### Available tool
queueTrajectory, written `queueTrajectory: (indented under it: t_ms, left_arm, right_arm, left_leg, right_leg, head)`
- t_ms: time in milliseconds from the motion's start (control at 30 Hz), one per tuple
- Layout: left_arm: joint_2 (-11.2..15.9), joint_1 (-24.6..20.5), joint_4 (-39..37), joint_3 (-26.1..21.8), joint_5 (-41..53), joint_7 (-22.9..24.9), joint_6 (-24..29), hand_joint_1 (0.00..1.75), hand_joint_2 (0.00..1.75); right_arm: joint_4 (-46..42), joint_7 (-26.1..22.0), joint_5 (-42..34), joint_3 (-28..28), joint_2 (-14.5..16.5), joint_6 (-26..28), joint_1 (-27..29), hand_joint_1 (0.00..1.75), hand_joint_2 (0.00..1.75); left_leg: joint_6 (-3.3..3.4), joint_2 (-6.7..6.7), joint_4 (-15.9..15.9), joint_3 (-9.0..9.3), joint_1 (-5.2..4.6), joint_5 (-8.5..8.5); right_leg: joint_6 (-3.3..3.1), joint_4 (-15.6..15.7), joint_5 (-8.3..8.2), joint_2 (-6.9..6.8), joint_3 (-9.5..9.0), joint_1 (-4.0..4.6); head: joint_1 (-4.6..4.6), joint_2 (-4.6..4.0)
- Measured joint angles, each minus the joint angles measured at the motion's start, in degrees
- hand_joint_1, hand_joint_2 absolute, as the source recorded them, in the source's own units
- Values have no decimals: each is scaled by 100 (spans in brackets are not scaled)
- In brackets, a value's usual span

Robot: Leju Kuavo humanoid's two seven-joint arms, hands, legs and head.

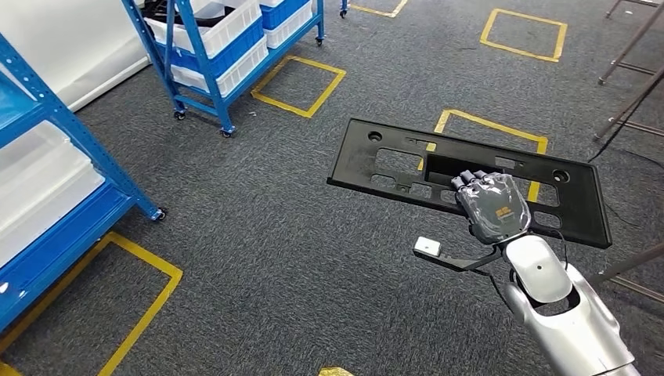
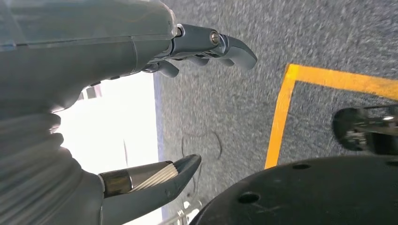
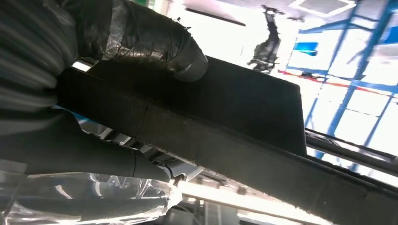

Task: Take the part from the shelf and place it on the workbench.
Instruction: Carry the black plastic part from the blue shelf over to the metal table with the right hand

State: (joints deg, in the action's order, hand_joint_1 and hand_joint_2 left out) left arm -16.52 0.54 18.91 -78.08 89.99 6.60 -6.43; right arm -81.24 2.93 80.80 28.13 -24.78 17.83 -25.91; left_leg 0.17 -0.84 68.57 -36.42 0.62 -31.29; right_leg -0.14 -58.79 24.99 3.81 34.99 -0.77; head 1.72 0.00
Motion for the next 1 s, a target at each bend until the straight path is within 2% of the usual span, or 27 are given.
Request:
queueTrajectory:
  t_ms: [33, 67, 100, 167, 200, 233, 267, 333, 367, 400, 433, 467, 533, 567, 600, 633, 700, 767, 833, 867, 900, 933, 967, 1000]
  left_arm:
    - [1, 2, 0, -2, 1, 4, 0, 0, 175]
    - [1, 2, 0, -3, 1, 13, 0, 0, 175]
    - [1, 1, 0, -5, 1, 25, 0, 0, 175]
    - [-2, -8, 0, -6, 1, 48, 0, 0, 175]
    - [-5, -13, 0, -6, 1, 55, 0, 0, 175]
    - [-7, -16, 1, -6, 1, 58, 0, 0, 175]
    - [-10, -16, 1, -6, 1, 60, 0, 0, 175]
    - [-10, -5, 2, -6, 1, 63, 0, 0, 175]
    - [-10, -1, 2, -6, 1, 64, 0, 0, 175]
    - [-10, 1, 2, -6, 1, 66, 0, 0, 175]
    - [-10, 0, 2, -6, 0, 66, 0, 0, 175]
    - [-12, -2, 2, -6, 1, 66, 0, 0, 175]
    - [-17, -5, 2, -6, 1, 65, 0, 0, 175]
    - [-22, -6, 3, -5, 1, 61, 0, 0, 175]
    - [-25, -7, 4, -5, 1, 55, 0, 0, 175]
    - [-29, -7, 8, -5, 1, 46, 0, 0, 175]
    - [-35, -10, 16, -5, 2, 26, 0, 0, 175]
    - [-38, -6, 27, -6, 2, 14, 0, 0, 175]
    - [-40, 8, 34, -6, 2, 12, 0, 0, 175]
    - [-40, 13, 36, -6, 2, 11, -1, 0, 175]
    - [-40, 17, 37, -6, 1, 11, -2, 0, 175]
    - [-40, 18, 39, -6, 1, 10, -7, 0, 175]
    - [-39, 17, 44, -6, 1, 8, -11, 0, 175]
    - [-39, 16, 50, -6, 1, 7, -16, 0, 175]
  right_arm:
    - [2, 6, 31, 1, 11, 2, -4, 175, 175]
    - [9, 20, 82, 1, 29, 6, -8, 175, 175]
    - [21, 37, 145, 3, 56, 12, -10, 175, 175]
    - [54, 70, 250, 15, 111, 25, -6, 175, 175]
    - [69, 80, 275, 21, 130, 31, 3, 175, 175]
    - [83, 89, 288, 27, 140, 36, 8, 175, 175]
    - [95, 97, 293, 29, 148, 40, 5, 175, 175]
    - [117, 111, 294, 31, 173, 46, -4, 175, 175]
    - [132, 113, 294, 34, 190, 49, -2, 175, 175]
    - [149, 113, 300, 37, 206, 50, 4, 175, 175]
    - [169, 115, 314, 42, 220, 51, 8, 175, 175]
    - [186, 119, 335, 45, 228, 52, 6, 175, 175]
    - [205, 133, 379, 48, 238, 52, -28, 175, 175]
    - [208, 141, 388, 48, 242, 50, -60, 175, 175]
    - [209, 151, 381, 48, 240, 44, -98, 175, 175]
    - [210, 160, 362, 46, 228, 30, -135, 175, 175]
    - [207, 168, 304, 38, 166, -2, -186, 175, 175]
    - [199, 167, 264, 25, 109, -20, -229, 175, 175]
    - [196, 167, 254, 18, 93, -26, -270, 175, 175]
    - [196, 167, 254, 17, 90, -32, -279, 175, 175]
    - [196, 166, 253, 17, 89, -39, -277, 175, 175]
    - [195, 163, 248, 17, 86, -51, -274, 175, 175]
    - [191, 161, 231, 17, 71, -69, -271, 175, 175]
    - [179, 157, 205, 13, 45, -88, -271, 175, 175]
  left_leg:
    - [26, -121, -388, 153, 5, 184]
    - [47, -227, -676, 271, 11, 294]
    - [68, -304, -844, 337, 9, 330]
    - [113, -249, -912, 368, -3, 323]
    - [153, -183, -949, 384, -3, 347]
    - [197, -118, -994, 405, 4, 377]
    - [235, -53, -1038, 423, 11, 403]
    - [269, 69, -1074, 438, 2, 420]
    - [271, 135, -1072, 438, -8, 415]
    - [271, 199, -1069, 439, -15, 406]
    - [269, 265, -1065, 444, -21, 394]
    - [261, 325, -1061, 454, -24, 380]
    - [229, 434, -1050, 485, -36, 343]
    - [206, 482, -1042, 496, -50, 323]
    - [180, 528, -1037, 504, -64, 307]
    - [155, 574, -1039, 512, -77, 294]
    - [103, 634, -1039, 532, -79, 258]
    - [57, 455, -822, 456, -59, 94]
    - [29, 200, -139, 139, -37, -261]
    - [19, 151, 264, -64, -32, -419]
    - [12, 131, 568, -230, -32, -495]
    - [12, 124, 669, -309, -31, -449]
    - [19, 114, 533, -279, -31, -288]
    - [32, 68, 193, -152, -26, -50]
  right_leg:
    - [18, -31, 13, 66, 11, 10]
    - [42, -53, 20, 130, 30, 11]
    - [74, -66, 19, 188, 53, 8]
    - [158, -45, -13, 313, 87, -16]
    - [192, -48, -15, 309, 99, -26]
    - [219, -109, 29, 226, 131, -25]
    - [240, -278, 137, 82, 213, -18]
    - [273, -930, 485, -239, 522, -14]
    - [291, -1293, 630, -313, 697, -22]
    - [302, -1525, 688, -347, 808, -31]
    - [305, -1552, 640, -366, 817, -38]
    - [300, -1342, 491, -394, 700, -41]
    - [261, -549, 146, -574, 268, -13]
    - [226, -229, 43, -657, 104, 16]
    - [192, -49, 6, -709, 21, 45]
    - [161, 5, 19, -707, 10, 71]
    - [104, 32, -2, -584, 14, 61]
    - [33, 76, -26, -479, -12, 26]
    - [-20, 92, -36, -368, -22, 13]
    - [-31, 87, -35, -304, -21, 17]
    - [-35, 79, -32, -232, -20, 20]
    - [-35, 67, -28, -156, -20, 22]
    - [-30, 49, -22, -80, -20, 21]
    - [-18, 24, -10, -6, -19, 18]
  head:
    - [1, 0]
    - [3, 0]
    - [7, 0]
    - [5, 0]
    - [5, 0]
    - [15, 0]
    - [29, 0]
    - [53, 0]
    - [53, 0]
    - [53, 0]
    - [54, 0]
    - [54, 0]
    - [55, 0]
    - [53, 0]
    - [51, 0]
    - [50, 0]
    - [48, 0]
    - [44, 0]
    - [39, 0]
    - [37, 0]
    - [38, 0]
    - [38, 0]
    - [38, 0]
    - [38, 0]
